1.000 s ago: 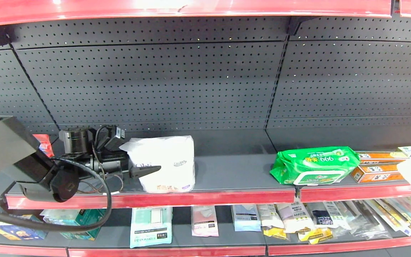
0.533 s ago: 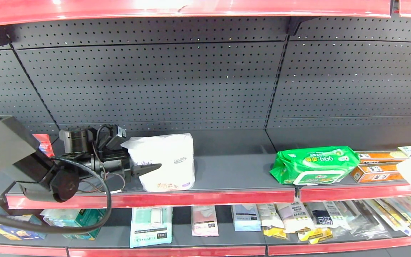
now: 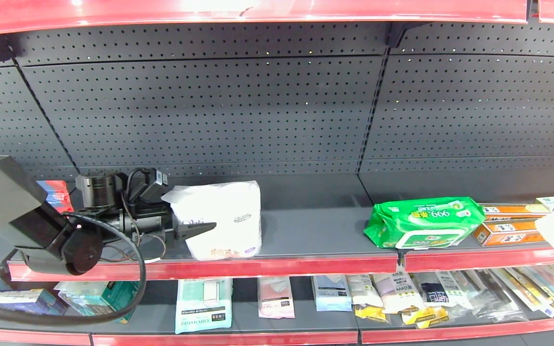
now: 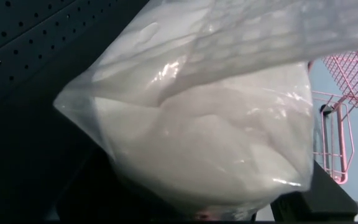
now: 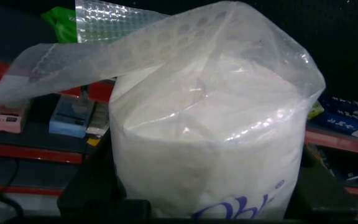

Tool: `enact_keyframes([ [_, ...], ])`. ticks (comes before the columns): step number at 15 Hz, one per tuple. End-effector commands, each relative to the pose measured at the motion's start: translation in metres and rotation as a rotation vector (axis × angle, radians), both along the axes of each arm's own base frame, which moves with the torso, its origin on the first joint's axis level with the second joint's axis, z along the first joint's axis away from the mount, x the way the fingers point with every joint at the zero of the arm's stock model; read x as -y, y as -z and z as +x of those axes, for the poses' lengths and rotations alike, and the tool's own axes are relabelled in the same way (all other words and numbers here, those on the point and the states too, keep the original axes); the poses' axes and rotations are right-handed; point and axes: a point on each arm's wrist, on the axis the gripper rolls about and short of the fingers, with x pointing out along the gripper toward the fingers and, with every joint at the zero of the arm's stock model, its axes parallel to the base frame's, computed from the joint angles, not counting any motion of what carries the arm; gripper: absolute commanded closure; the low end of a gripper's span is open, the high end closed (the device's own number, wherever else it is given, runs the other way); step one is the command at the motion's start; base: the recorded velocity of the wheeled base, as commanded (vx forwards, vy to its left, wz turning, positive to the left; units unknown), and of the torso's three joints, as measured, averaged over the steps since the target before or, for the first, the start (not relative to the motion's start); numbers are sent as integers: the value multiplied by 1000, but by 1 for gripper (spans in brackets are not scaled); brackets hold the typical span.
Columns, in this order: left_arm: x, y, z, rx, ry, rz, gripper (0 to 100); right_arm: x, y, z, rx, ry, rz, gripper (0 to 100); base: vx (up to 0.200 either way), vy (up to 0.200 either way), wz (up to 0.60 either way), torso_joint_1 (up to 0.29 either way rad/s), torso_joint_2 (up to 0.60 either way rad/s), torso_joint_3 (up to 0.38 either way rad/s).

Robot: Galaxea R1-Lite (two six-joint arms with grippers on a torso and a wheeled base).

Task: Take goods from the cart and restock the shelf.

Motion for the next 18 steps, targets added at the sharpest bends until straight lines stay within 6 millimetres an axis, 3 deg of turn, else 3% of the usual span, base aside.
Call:
enact_keyframes([
  [1, 0, -3, -2, 8, 2, -2, 100, 0, 0, 0, 1, 0, 0, 100, 0, 0, 0, 0, 0, 0],
  [18, 0, 3, -6, -13, 21, -6, 100, 0, -2, -1, 6, 2, -8, 100, 0, 0, 0, 0, 0, 0],
])
